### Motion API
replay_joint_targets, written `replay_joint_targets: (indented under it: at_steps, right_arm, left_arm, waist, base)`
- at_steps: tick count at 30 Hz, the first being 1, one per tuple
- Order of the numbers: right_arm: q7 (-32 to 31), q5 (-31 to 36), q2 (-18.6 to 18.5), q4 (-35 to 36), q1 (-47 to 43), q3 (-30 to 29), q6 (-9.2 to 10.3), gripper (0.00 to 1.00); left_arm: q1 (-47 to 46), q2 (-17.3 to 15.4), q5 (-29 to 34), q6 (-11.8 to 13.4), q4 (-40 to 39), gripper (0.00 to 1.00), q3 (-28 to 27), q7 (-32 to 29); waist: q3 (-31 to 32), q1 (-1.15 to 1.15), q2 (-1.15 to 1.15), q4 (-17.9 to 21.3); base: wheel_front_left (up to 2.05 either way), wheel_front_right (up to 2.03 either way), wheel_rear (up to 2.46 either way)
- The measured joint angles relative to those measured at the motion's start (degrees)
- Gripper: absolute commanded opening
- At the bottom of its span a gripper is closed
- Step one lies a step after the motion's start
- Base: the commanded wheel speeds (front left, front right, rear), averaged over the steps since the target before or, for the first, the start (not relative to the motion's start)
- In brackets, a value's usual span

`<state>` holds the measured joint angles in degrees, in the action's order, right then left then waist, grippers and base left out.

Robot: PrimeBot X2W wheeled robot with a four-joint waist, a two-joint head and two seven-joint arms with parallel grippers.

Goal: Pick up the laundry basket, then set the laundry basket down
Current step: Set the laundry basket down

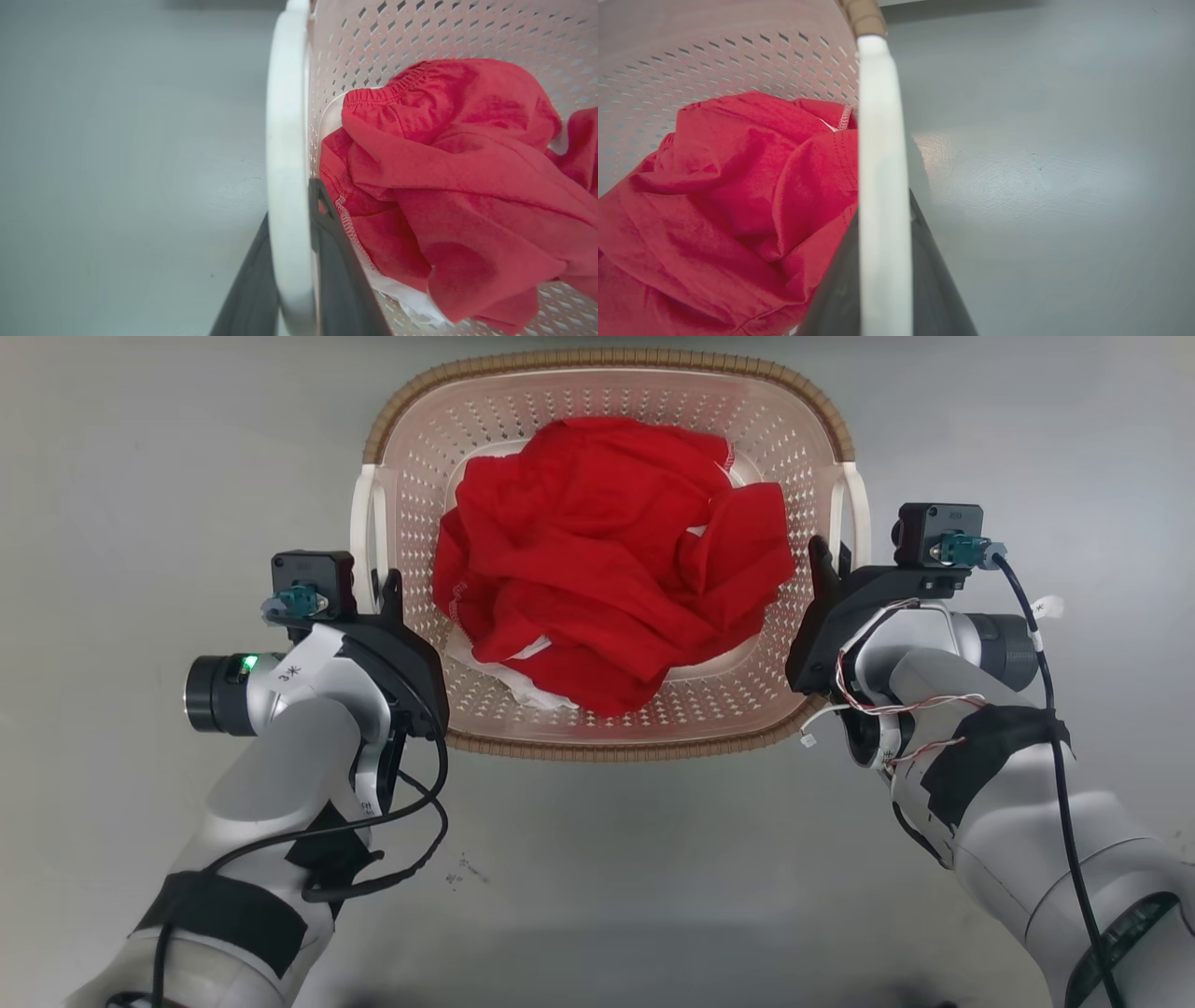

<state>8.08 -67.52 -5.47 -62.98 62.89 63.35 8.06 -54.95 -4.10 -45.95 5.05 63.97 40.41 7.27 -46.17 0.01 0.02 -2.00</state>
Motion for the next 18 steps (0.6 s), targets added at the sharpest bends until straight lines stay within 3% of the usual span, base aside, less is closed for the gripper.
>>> replay_joint_targets:
  at_steps: [18]
  right_arm:
    - [2.77, 1.03, -0.03, -0.22, 4.71, 0.33, 0.0, 0.0]
  left_arm:
    - [-5.01, -0.41, 0.99, -0.01, 0.94, 0.0, -0.34, 3.83]
  waist:
    - [-7.28, -0.01, 0.0, -0.05]
  base:
    - [0.0, 0.0, 0.0]
